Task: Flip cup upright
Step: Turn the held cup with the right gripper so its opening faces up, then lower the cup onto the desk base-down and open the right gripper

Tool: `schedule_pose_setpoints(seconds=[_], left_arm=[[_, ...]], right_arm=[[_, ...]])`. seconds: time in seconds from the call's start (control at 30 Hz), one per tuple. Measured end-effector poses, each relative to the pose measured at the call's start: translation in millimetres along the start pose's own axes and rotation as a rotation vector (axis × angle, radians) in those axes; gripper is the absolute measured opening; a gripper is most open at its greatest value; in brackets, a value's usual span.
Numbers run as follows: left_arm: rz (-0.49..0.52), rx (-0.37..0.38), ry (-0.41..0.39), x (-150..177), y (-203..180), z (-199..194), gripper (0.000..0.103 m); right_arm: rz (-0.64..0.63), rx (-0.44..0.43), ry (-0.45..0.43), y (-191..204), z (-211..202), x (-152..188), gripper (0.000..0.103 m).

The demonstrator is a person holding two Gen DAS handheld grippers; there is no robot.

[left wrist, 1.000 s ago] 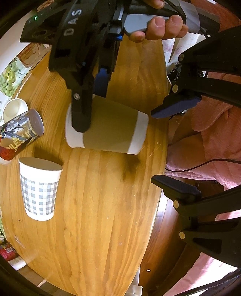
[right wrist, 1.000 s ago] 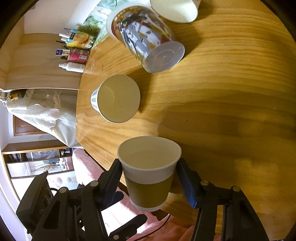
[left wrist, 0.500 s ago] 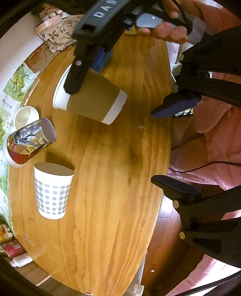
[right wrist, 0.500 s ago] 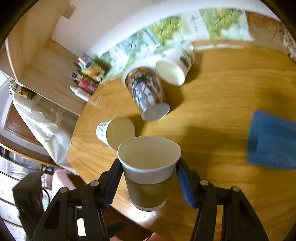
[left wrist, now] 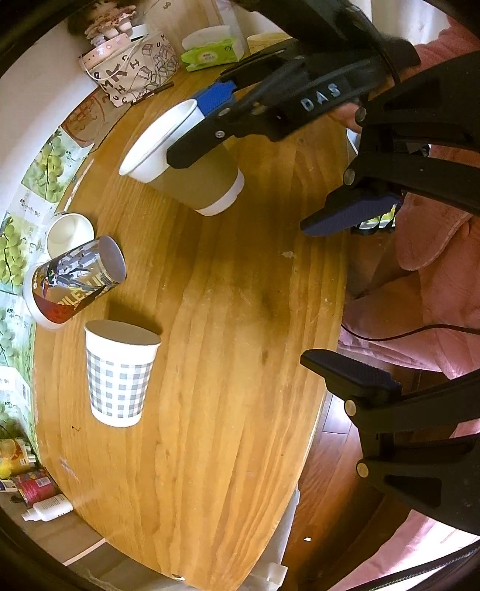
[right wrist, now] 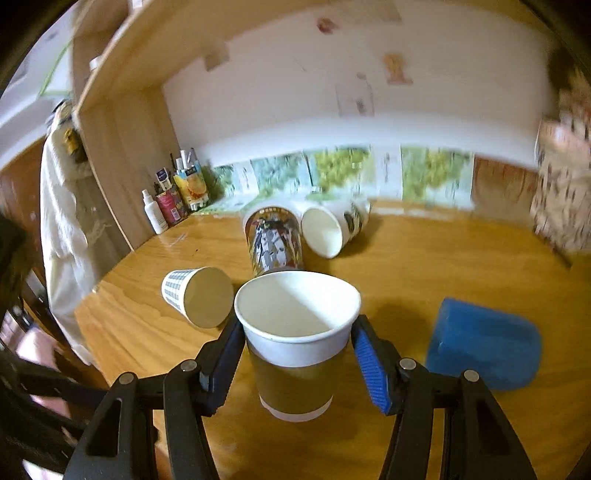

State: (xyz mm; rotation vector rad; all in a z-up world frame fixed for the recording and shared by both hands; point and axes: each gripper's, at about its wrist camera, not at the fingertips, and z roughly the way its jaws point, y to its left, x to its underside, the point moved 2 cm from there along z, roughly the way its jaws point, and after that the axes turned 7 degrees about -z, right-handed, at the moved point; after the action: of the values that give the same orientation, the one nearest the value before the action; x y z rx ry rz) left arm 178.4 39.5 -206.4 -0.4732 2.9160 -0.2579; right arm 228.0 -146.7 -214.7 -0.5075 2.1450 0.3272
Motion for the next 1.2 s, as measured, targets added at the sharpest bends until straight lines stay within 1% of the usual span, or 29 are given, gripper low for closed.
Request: schedule_pose_setpoints(seconds=[0.07,0.2,0.33,0.73,0.83,0.9,1.03,1.1,1.13,1.17,1.2], left_arm=[[-0.007,-0.008,0.011,0.6,0.5,2.3,0.068],[-0.012,-0.01,0.021,1.6,-0.4,5.8,0.068],[-0.008,-0.004,0.018,3.8,-2.2,6.0,0.068],[0.004,0.006,0.002,10.7,-5.1,1.6,0.068],[0.004,0.013,-0.008,13.7,-4.6,-2.2,0.068],[0.004,0.017,-0.016,16.4,-4.5,-5.8,0.068],[0.014,0.017,-0.036,22.8,-6.8,-13.3,0.068],[0.028,0.011,-0.051,27.7,-8.3,-16.8,0.068],[0.035,0.012,-0.058,31.3,-9.0,-18.6,0.068],[0.036,0.013,-0.061,33.4,-9.8,-19.5,0.068],[0.034,0.015,-0.067,36.9,-9.9,-21.1,0.068]], right_arm=[[-0.036,0.005,-0.044,2.4,-4.4,3.6,0.06],[-0.102,0.033,-0.097,5.9,-9.3,12.4,0.06],[-0.134,0.037,-0.114,7.8,-9.4,18.1,0.061],[-0.186,0.015,-0.096,12.3,-11.4,36.0,0.063],[-0.217,0.007,-0.07,15.6,-11.0,43.9,0.064],[-0.228,0.007,-0.069,17.3,-14.0,47.6,0.064],[-0.229,-0.009,-0.04,18.2,-17.9,52.8,0.066],[-0.225,-0.007,-0.024,18.0,-20.2,55.5,0.07],[-0.222,-0.002,-0.015,18.0,-21.6,56.4,0.075],[-0.22,0.006,-0.01,17.8,-22.8,57.2,0.078],[-0.218,0.015,-0.009,18.2,-26.3,58.7,0.079]])
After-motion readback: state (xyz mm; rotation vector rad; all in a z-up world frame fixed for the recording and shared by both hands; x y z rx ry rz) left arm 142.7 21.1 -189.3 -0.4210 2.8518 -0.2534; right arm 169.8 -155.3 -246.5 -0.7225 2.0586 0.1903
